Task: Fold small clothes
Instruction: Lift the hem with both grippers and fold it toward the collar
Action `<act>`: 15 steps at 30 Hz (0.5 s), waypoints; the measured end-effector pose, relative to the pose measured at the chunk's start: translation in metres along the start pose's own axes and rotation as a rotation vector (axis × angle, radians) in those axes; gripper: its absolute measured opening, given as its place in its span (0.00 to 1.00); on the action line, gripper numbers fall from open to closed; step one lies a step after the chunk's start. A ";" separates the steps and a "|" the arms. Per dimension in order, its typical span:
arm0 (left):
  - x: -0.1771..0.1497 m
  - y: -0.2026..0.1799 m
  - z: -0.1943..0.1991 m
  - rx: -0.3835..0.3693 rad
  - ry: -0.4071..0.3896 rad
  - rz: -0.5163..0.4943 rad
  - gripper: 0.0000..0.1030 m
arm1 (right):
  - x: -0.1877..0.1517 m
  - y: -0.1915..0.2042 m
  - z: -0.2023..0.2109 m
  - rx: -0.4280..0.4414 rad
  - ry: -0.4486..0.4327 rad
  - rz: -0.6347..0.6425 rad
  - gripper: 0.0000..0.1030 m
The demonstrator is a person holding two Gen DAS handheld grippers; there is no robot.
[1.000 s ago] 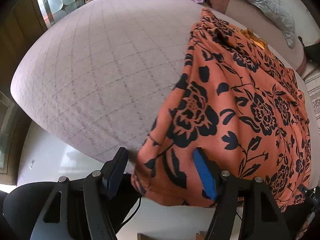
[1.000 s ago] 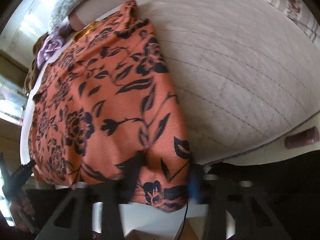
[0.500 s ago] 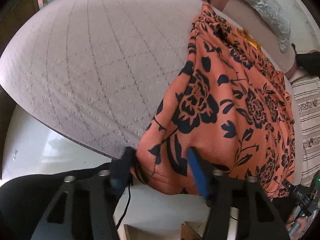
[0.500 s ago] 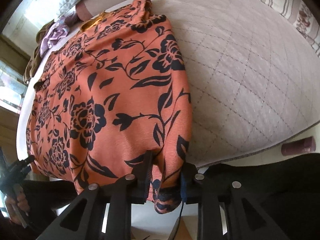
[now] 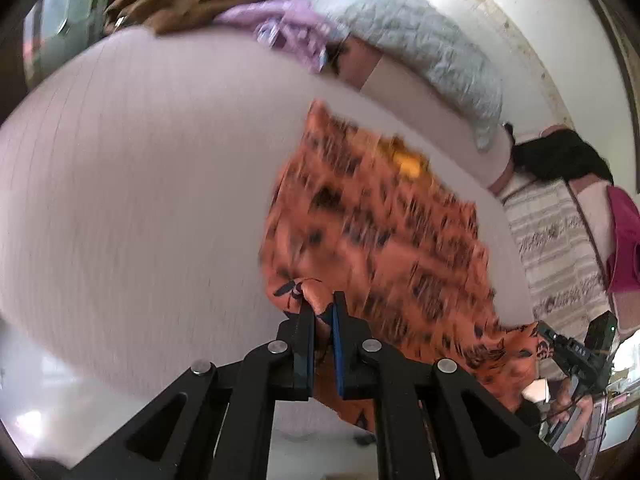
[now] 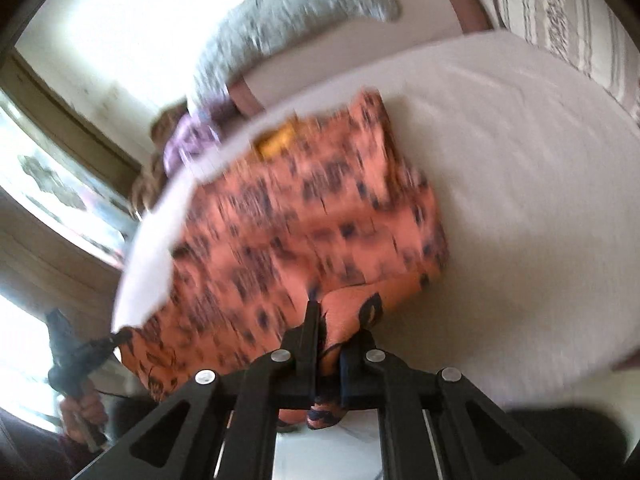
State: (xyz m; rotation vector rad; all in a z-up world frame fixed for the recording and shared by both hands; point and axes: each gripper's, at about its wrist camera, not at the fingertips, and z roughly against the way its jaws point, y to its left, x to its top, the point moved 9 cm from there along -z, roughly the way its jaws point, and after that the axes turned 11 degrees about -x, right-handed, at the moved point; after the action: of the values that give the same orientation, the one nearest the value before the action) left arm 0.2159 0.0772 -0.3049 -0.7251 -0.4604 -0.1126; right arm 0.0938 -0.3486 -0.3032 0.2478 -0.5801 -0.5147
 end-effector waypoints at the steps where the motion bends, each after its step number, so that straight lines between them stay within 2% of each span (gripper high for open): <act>1: 0.019 -0.005 -0.006 0.028 -0.004 -0.029 0.07 | 0.023 0.003 -0.002 0.013 -0.025 -0.021 0.07; 2: 0.046 -0.010 -0.012 0.057 -0.029 -0.058 0.07 | 0.043 0.004 -0.002 0.020 -0.052 -0.036 0.07; 6: 0.115 -0.009 -0.048 0.140 -0.083 -0.105 0.07 | 0.133 -0.008 -0.029 0.038 -0.141 -0.125 0.07; 9: 0.159 0.002 -0.097 0.198 -0.097 -0.120 0.08 | 0.182 -0.018 -0.081 0.059 -0.148 -0.212 0.07; 11: 0.174 0.017 -0.140 0.241 -0.078 -0.112 0.10 | 0.199 -0.030 -0.132 0.066 -0.108 -0.306 0.07; 12: 0.178 0.029 -0.164 0.291 -0.052 -0.096 0.11 | 0.201 -0.036 -0.157 0.070 -0.071 -0.349 0.10; 14: 0.174 0.059 -0.203 0.379 -0.002 -0.053 0.12 | 0.192 -0.051 -0.213 0.065 0.055 -0.413 0.12; 15: 0.174 0.064 -0.208 0.380 -0.018 -0.046 0.12 | 0.188 -0.056 -0.230 0.056 0.096 -0.420 0.14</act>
State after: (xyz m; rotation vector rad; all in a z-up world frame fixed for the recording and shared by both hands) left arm 0.4642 -0.0029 -0.4036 -0.3431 -0.4981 -0.0592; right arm 0.3391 -0.4767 -0.4242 0.4497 -0.4493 -0.8879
